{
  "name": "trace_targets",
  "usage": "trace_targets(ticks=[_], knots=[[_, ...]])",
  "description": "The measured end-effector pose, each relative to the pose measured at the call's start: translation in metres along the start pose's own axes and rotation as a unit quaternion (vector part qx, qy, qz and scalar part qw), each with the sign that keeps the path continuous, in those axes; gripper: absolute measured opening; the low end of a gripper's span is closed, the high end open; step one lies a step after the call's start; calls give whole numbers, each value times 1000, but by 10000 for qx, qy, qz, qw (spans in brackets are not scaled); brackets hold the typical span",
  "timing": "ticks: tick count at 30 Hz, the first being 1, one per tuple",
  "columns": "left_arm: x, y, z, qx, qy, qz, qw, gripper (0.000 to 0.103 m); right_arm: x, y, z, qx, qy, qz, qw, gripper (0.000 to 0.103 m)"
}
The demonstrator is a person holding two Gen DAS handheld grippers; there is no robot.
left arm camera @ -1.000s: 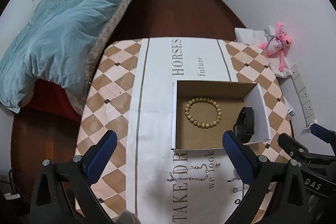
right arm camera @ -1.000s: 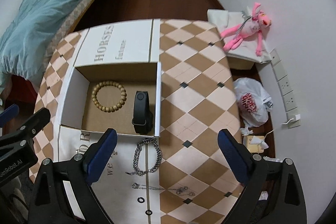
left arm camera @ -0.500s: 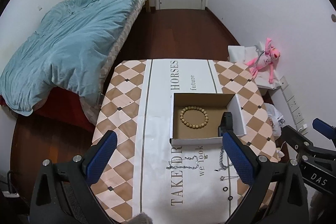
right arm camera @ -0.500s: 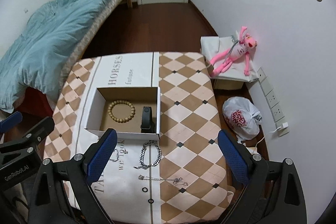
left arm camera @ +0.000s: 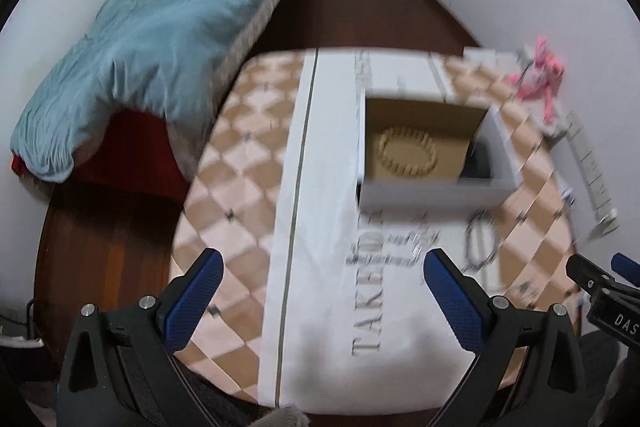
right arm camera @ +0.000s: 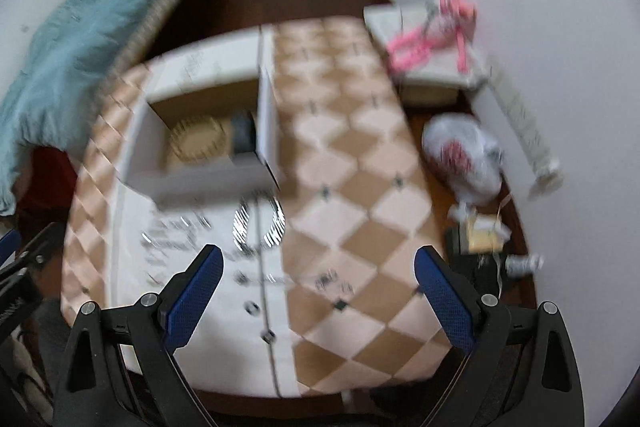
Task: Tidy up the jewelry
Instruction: 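Grasp the small silver charm chain with the right gripper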
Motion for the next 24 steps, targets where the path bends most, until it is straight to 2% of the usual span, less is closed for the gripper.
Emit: trace_targets(ticks=[4,7,9,13,14,16,18,19,24], knots=[[-15,28,-31,396,-171,-162,9989,102,-34,26,-41,347,-8,-316,9989,96],[-27,44,-48,630,-169,-264,9975,102,-52,39,-63,504,12,-481,9976,88],[-35,50,-53,703,-160,-336,9968,102,-55,44,-71,495,41,-488,9976,83],[-46,57,-58,791,-173,-436,9958,102,-47,44,-74,274,222,-43,9994,75],[-47,58,-58,814,-180,-457,9955,102,-43,43,-75,237,303,120,9992,70],[-48,59,-59,821,-174,-469,9954,102,-33,42,-77,106,238,371,9990,53],[-48,60,-57,803,-201,-477,9954,102,-22,43,-78,30,168,692,9975,18],[-46,59,-58,797,-207,-478,9955,102,-18,42,-81,36,183,774,9968,7],[-38,57,-54,749,-207,-441,9960,102,-19,41,-72,-111,-206,545,9982,7]])
Point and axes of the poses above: each gripper's, at about its wrist camera, not at the fingertips, and z roughly against the way its jaws point, x to its left, y to its underside, the point moved 1 cm from there along -z, roughly the way its jaws point, and after that the axes turned 15 degrees about -y, right-handed, at the moved point
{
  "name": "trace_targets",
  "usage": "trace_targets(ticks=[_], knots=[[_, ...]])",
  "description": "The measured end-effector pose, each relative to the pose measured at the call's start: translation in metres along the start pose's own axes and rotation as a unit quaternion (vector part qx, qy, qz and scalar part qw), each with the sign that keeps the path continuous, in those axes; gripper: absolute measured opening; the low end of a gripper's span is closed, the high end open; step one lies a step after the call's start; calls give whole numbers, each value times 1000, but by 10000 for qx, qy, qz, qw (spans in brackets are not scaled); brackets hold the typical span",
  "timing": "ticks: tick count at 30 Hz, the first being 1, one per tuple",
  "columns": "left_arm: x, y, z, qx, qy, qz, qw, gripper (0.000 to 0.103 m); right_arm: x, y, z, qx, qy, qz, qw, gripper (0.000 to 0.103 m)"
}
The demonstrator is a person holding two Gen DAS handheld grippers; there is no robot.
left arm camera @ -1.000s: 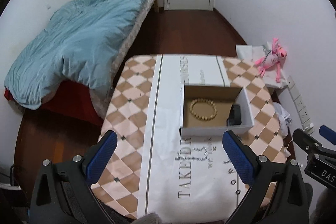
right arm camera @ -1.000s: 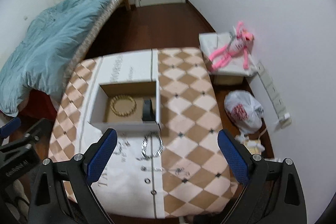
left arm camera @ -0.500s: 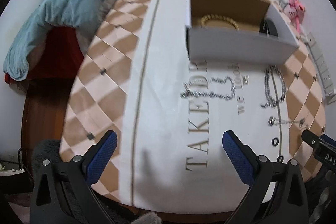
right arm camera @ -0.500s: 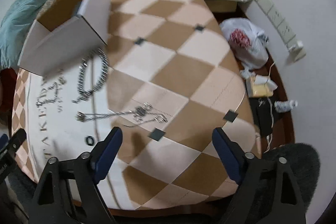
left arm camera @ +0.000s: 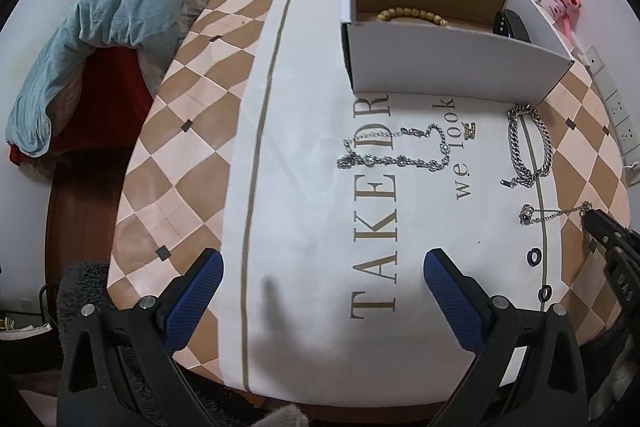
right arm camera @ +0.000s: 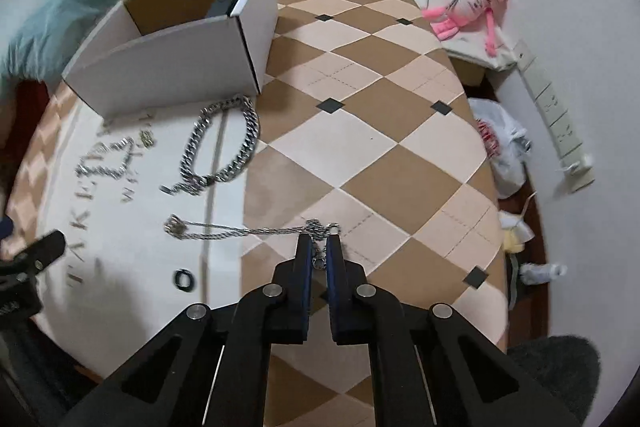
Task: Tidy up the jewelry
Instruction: 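Grasp the small silver charm chain with the right gripper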
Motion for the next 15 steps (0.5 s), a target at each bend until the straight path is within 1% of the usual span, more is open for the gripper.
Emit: trace_targets(ticks=[3,6,7,8,9,12,14,15], knots=[[10,-2,4,-41,18,108,9999,102,0,-8,23,-308,-321,-248,9987,7],[20,-6,6,-58,57,242,9997,102,5,-17,47,-585,-495,-309,9966,7],[22,-8,6,-58,65,277,9996,102,7,-22,53,-630,-663,-353,9952,7],[24,-9,6,-63,69,307,9995,102,8,-25,53,-580,-902,-418,9934,7],[26,-10,5,-71,57,328,9994,102,10,-27,53,-537,-1045,-477,9919,7],[30,-10,0,-66,-35,371,9993,102,21,-33,44,-461,-1237,-346,9906,7],[34,-9,-4,-59,-139,394,9991,102,28,-32,27,-272,-1386,-375,9893,7],[36,-8,-7,-31,-174,417,9990,102,31,-31,19,-225,-1392,-369,9893,7]])
Point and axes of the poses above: each gripper's, at about its wrist camera, not at the fingertips, and z roughly against the way its jaws point, x to its left, y to its underside, the point moved 1 cm from there along -z, roughly the way its jaws point, and after that the axes turned 15 degrees about -y, right-handed, at the moved point
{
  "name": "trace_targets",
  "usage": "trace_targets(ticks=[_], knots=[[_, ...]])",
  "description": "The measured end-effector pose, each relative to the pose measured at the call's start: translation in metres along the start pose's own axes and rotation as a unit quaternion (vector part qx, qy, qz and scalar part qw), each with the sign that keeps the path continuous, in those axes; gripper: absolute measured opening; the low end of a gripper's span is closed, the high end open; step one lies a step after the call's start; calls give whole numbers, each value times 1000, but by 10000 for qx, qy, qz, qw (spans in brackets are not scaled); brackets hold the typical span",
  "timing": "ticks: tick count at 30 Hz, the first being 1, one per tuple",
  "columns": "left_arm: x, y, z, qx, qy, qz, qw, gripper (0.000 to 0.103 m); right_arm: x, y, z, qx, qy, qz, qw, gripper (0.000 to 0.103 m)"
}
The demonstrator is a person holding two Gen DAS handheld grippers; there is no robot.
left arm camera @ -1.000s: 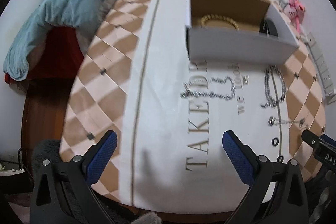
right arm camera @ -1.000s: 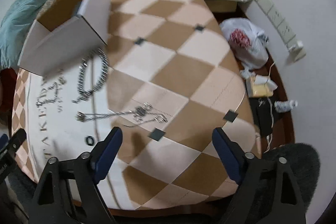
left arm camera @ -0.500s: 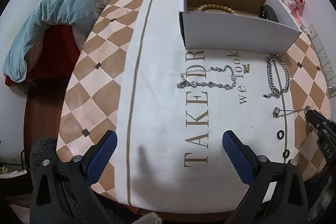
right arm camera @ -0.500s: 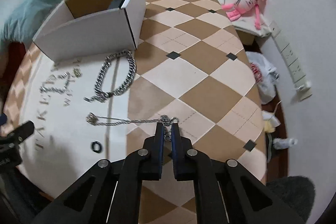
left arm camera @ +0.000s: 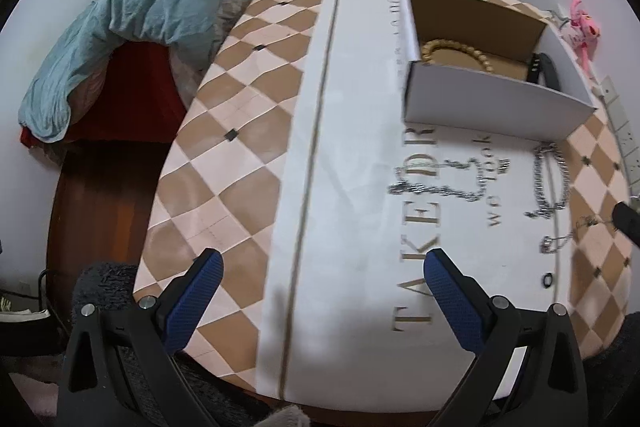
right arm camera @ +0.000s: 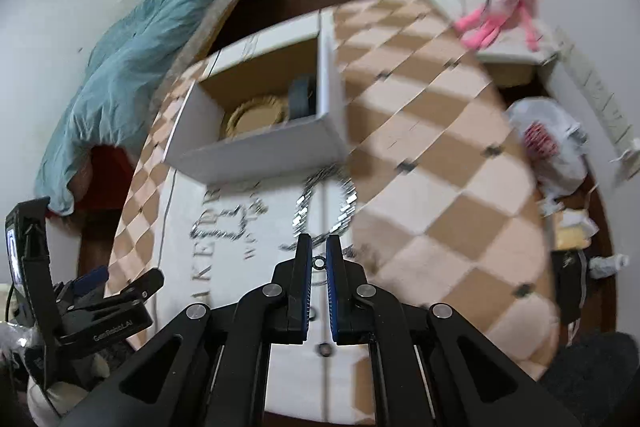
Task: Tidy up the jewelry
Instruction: 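Grasp the small silver charm chain with the right gripper, then grasp the thin silver chain necklace with the left gripper while the right gripper holds the charm chain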
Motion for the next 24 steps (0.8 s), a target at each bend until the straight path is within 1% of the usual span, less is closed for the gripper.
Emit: trace_targets(ticks=[2,4,8,13,15,17,21,23,24], knots=[[6,2,-7,87,-57,66,9999,102,2,3,-8,53,-88,-30,9999,7],[13,4,-11,119,-101,106,9998,102,7,6,-7,-3,-186,-59,9998,7],[25,5,-13,125,-149,194,9996,102,31,-3,24,-398,-364,94,9985,7],[27,-3,-12,90,-55,256,9996,102,49,-30,60,-790,-503,234,9953,7],[24,-7,-13,65,24,244,9997,102,53,-39,70,-893,-483,280,9944,7],[18,-12,-16,83,187,214,9996,102,50,-44,72,-909,-403,303,9946,7],[-2,-21,-29,194,551,65,9983,102,32,-44,58,-765,-193,168,9967,7],[-17,-26,-37,259,661,-92,9974,99,18,-40,49,-698,-78,69,9975,7],[-22,-27,-39,256,679,-152,9973,94,13,-37,47,-672,-54,23,9977,7]])
Point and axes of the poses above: each gripper's, at about its wrist camera, not at the fingertips, and z roughly against the way its jaws point, x to its left, y to its underside, the point moved 1 cm from there along -z, roughly the way its jaws point, and after that the axes turned 15 degrees about -y, right-handed, at the moved point
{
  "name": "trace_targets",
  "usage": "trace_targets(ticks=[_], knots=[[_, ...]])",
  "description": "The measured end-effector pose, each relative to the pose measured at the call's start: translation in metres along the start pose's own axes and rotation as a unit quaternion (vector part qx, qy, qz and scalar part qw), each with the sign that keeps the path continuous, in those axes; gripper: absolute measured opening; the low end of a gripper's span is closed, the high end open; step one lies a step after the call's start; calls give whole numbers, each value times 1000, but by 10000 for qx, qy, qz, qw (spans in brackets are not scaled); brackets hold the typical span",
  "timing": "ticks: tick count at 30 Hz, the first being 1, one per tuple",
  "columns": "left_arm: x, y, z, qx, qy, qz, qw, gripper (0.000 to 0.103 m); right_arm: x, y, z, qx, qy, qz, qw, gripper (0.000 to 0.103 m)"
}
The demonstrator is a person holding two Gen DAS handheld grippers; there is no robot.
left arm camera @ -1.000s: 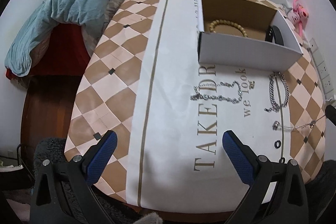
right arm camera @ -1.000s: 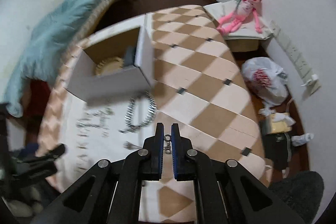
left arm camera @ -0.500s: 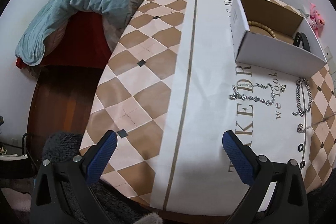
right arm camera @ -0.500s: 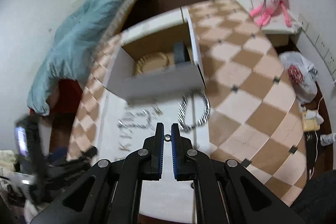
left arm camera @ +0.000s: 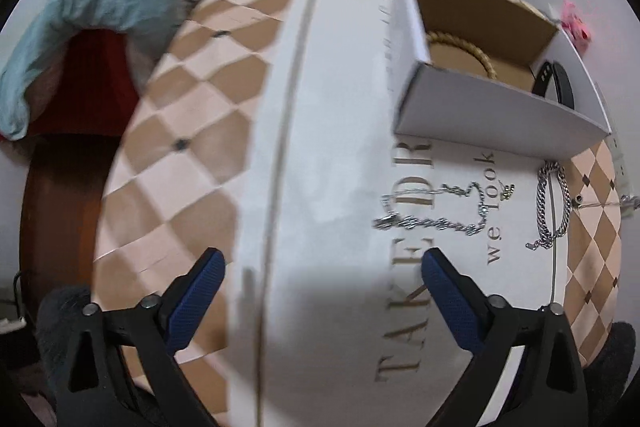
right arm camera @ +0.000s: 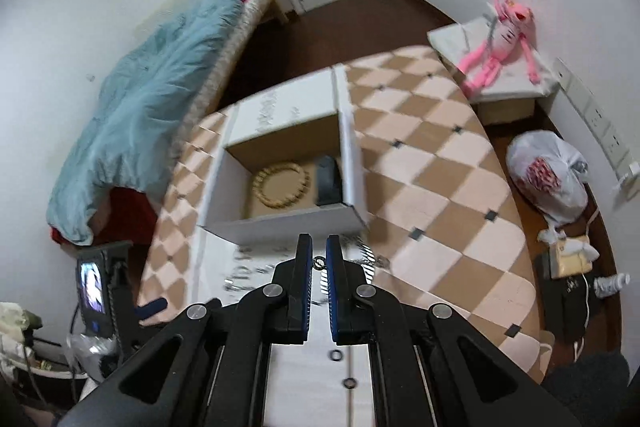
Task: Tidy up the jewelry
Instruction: 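Grasp the thin silver chain necklace with the left gripper while the right gripper holds the charm chain, then carry both chains into the white box and open both grippers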
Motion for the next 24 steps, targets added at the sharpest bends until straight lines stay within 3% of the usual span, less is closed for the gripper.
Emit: trace_targets(ticks=[5,8,9,10,13,24], knots=[[-28,-5,-8,-115,15,-378,9992,82,-32,16,-15,175,189,-335,9991,7],[-39,-8,-2,-372,130,-505,9979,65,-42,23,-18,222,255,-434,9985,7],[-41,-9,0,-413,196,-537,9975,53,-44,25,-19,240,272,-465,9983,7],[-44,-10,2,-460,293,-572,9969,34,-47,26,-19,244,273,-495,9981,7],[-53,-13,6,-560,331,-733,9952,7,-48,29,-17,258,287,-520,9979,7],[-31,-5,57,-908,802,-482,9915,5,-20,5,21,-36,-14,-280,9996,7]])
Point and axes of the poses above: each gripper's, at about its wrist camera, not at the fingertips, and z roughly against the way its jaws point, x to its left, y to its underside, the point moved 1 cm from there along -z, roughly the way its jaws point, and after that the axes turned 15 degrees about -y, right-handed, at the moved point
